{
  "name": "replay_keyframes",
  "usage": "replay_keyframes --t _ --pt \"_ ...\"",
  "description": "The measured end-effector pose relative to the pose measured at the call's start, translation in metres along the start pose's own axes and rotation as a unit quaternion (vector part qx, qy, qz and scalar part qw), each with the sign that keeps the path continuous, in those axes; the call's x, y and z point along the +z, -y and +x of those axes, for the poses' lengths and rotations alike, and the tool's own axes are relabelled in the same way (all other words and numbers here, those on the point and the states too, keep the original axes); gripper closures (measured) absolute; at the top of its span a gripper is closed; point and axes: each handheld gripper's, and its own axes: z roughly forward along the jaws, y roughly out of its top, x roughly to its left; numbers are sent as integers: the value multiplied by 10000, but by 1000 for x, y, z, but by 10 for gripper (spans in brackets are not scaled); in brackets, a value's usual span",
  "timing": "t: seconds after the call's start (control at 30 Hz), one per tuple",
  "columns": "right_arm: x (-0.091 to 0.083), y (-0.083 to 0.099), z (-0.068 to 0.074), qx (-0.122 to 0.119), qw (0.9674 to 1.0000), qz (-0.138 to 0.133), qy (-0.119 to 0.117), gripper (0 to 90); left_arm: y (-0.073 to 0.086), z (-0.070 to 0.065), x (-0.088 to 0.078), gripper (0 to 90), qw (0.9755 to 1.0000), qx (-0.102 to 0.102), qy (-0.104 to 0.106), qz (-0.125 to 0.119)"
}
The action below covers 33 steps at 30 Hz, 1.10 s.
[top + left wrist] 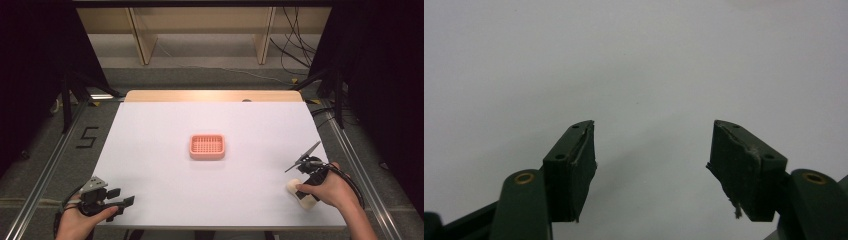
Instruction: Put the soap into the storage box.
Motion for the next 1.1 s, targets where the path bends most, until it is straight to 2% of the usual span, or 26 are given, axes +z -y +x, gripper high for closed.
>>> replay_keyframes --t 0.17,0.2,0.27,0.3,0.33,0.47,0.5,0.53,0.57,0.6,0.7,0.73,0.8,0.83,0.87,0.9,0.93,0.97,1.0,1.07,1.1 --pt "6 -4 -1 -22 9999 146 -26 378 0 0 0 345 10000 -18 33 -30" --pt "7 -6 3 202 9995 231 -44 388 0 0 0 345 10000 18 24 13" --pt "8 -7 2 107 9996 260 -63 392 0 -1 0 345 10000 -24 26 -32" --pt "8 -8 2 150 9994 302 -66 393 0 -1 1 345 10000 -7 20 -27" --pt "11 -8 1 91 9996 256 -62 395 0 -1 1 345 10000 17 34 6" --pt "13 -10 2 102 9992 375 -118 403 0 -2 1 345 10000 -35 61 0" --pt "15 -10 3 125 9993 334 -82 404 0 -1 0 345 10000 41 59 17" --pt "14 -11 4 197 9990 386 -104 405 0 -1 0 346 10000 -12 81 37" --pt "16 -12 2 70 9991 392 -165 407 0 -1 0 346 10000 44 56 23" --pt "17 -12 3 58 9993 353 -105 409 0 -1 0 346 10000 32 64 30" --pt "17 -13 3 69 9988 429 -204 412 0 -1 0 346 10000 45 69 32" --pt "18 -14 3 17 9990 418 -133 413 0 -1 0 346 9999 52 79 41" --pt "19 -14 3 53 9989 428 -182 415 0 -1 0 346 9999 49 83 50" --pt "20 -14 4 84 9991 397 -89 424 0 -1 0 346 10000 41 60 32" --pt "21 -15 3 16 9992 394 -70 426 0 -2 1 346 10000 -1 68 -9" --pt "21 -15 2 -62 9989 424 -180 429 0 -2 1 346 10000 13 77 2" --pt "20 -15 5 89 9983 553 -177 432 0 -1 0 346 9999 34 101 50" --pt "20 -15 5 89 9983 553 -177 432 0 -1 0 346 9999 34 101 50" --pt "22 -15 5 77 9990 441 -92 435 0 -1 0 346 9999 35 99 45" --pt "23 -15 5 42 9989 459 -91 443 0 -2 1 346 10000 16 70 -32" --pt "23 -16 5 50 9983 565 -133 450 0 -2 1 346 10000 19 73 -24"
